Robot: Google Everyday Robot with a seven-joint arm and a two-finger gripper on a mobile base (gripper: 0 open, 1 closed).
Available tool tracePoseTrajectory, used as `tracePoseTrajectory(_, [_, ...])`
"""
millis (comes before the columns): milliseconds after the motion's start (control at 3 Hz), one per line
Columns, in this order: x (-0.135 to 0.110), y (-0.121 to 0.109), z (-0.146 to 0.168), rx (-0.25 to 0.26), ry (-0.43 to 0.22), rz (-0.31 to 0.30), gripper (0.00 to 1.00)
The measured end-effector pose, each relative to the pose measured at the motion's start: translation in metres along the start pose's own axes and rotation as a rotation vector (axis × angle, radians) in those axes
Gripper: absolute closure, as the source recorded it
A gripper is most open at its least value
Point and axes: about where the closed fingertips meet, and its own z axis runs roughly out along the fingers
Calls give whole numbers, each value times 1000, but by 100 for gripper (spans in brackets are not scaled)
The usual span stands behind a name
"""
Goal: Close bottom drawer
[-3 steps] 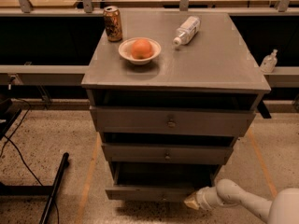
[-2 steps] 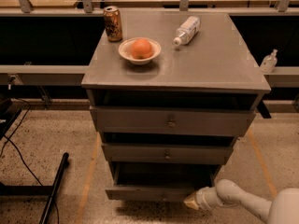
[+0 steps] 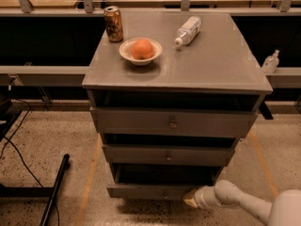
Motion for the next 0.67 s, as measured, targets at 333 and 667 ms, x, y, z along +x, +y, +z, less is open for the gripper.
tracePoseTrajectory(333, [-3,-2,1,7,-6,-6,100])
tracePoseTrajectory(667, [-15,-12,6,44,-34,-33,100])
